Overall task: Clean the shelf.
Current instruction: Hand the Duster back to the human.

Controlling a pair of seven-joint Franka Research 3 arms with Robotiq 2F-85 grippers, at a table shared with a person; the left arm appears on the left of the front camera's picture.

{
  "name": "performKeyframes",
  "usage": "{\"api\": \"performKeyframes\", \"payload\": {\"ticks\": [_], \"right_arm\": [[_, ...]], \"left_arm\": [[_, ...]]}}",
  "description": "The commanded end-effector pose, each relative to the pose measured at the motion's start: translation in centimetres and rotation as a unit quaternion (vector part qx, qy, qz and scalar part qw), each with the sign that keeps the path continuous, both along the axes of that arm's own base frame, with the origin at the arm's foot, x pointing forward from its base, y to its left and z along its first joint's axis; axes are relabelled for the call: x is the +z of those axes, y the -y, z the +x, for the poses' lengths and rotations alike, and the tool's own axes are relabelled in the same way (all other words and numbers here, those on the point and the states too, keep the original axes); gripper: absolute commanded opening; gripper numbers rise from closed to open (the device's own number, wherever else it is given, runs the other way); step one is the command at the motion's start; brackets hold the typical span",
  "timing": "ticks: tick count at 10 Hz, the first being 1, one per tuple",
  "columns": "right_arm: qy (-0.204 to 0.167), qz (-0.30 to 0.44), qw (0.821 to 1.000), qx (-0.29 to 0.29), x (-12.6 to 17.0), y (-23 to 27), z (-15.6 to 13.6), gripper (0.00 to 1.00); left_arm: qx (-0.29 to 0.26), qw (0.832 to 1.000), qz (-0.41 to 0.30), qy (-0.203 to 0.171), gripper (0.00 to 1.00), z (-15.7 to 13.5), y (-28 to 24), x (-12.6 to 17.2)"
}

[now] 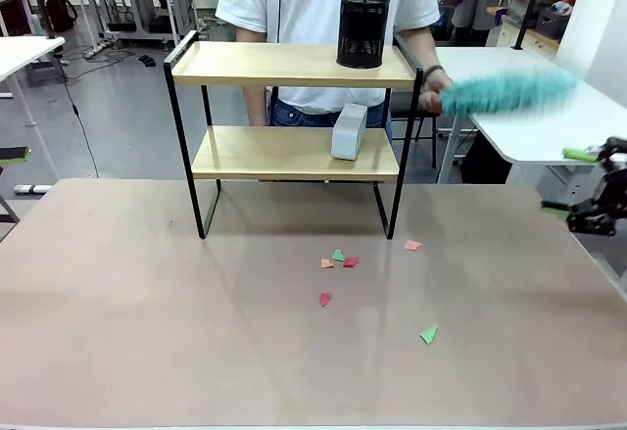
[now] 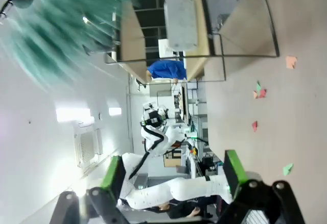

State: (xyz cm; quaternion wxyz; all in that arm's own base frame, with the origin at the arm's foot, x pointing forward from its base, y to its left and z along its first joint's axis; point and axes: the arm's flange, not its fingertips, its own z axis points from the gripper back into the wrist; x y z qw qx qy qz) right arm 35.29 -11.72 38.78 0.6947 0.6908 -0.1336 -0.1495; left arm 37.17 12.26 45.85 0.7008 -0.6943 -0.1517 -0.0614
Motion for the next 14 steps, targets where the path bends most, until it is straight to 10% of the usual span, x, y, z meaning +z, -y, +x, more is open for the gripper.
{"api": "performKeyframes", "payload": {"ticks": [1,6,7,14], "right_arm": [[-0.009,0.019,1.0,-0.007,5.0,-3.5,-6.9,1.0],[-0.072,-0.075,0.994,0.013,5.8,-17.1,-3.8,1.0],[-0.03,-0.044,0.998,0.012,11.1,-6.9,-0.9,1.0],[-0.03,-0.044,0.998,0.012,11.1,-6.9,-0.9,1.0]], "left_arm": [[-0.006,1.0,0.002,0.003,1.0,-0.3,0.0,0.3],[-0.006,1.0,0.002,0.003,1.0,-0.3,0.0,0.3],[-0.006,1.0,0.002,0.003,1.0,-0.3,0.0,0.3],[-0.006,1.0,0.002,0.003,1.0,-0.3,0.0,0.3]]}}
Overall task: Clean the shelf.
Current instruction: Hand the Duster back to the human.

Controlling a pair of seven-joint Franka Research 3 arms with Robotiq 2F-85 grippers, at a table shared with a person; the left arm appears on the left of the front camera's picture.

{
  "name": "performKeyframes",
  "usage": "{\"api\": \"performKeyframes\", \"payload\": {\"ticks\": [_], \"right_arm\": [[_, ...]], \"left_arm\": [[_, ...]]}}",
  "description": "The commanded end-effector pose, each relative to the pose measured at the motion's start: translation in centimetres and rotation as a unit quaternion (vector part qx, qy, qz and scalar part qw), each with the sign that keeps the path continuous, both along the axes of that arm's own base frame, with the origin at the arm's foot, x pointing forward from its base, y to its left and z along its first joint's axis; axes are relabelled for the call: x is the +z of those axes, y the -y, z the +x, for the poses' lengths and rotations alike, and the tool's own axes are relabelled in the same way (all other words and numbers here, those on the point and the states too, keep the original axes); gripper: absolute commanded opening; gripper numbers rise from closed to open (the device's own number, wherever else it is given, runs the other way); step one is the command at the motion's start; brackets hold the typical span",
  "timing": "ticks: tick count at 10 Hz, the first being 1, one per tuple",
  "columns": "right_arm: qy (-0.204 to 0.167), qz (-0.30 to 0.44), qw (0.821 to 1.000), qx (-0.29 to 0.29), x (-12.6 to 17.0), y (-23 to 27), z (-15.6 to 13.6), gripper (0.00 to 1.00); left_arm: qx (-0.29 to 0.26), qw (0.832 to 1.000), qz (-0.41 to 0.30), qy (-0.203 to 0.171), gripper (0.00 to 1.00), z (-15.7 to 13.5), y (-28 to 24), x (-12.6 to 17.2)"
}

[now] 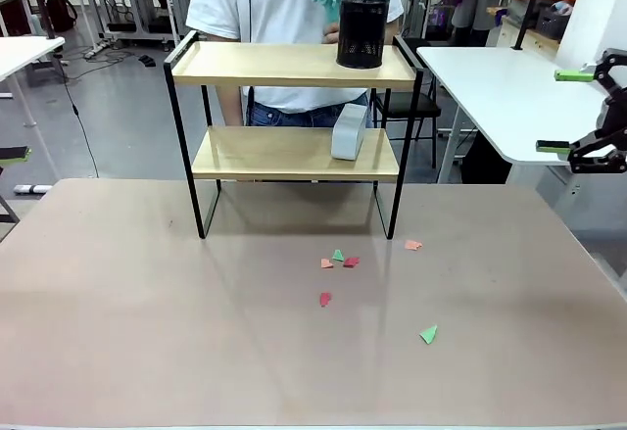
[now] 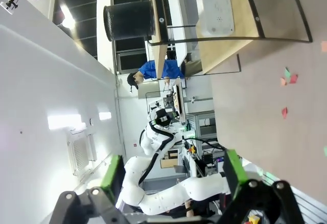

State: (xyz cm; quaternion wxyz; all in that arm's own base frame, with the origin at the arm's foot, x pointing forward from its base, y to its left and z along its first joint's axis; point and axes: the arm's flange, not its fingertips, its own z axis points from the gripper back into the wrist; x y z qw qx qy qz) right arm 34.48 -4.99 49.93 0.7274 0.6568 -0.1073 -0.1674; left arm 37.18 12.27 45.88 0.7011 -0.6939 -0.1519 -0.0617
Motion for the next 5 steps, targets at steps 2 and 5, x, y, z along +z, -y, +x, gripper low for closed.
{"api": "performKeyframes", "payload": {"ticks": [2,5], "right_arm": [[0.01,-0.004,1.0,0.007,-0.04,-0.13,-0.11,1.0],[0.01,-0.004,1.0,0.007,-0.04,-0.13,-0.11,1.0]], "left_arm": [[-0.006,1.0,0.001,0.003,1.0,-0.32,-0.03,0.23],[-0.006,1.0,0.001,0.003,1.0,-0.32,-0.03,0.23]]}}
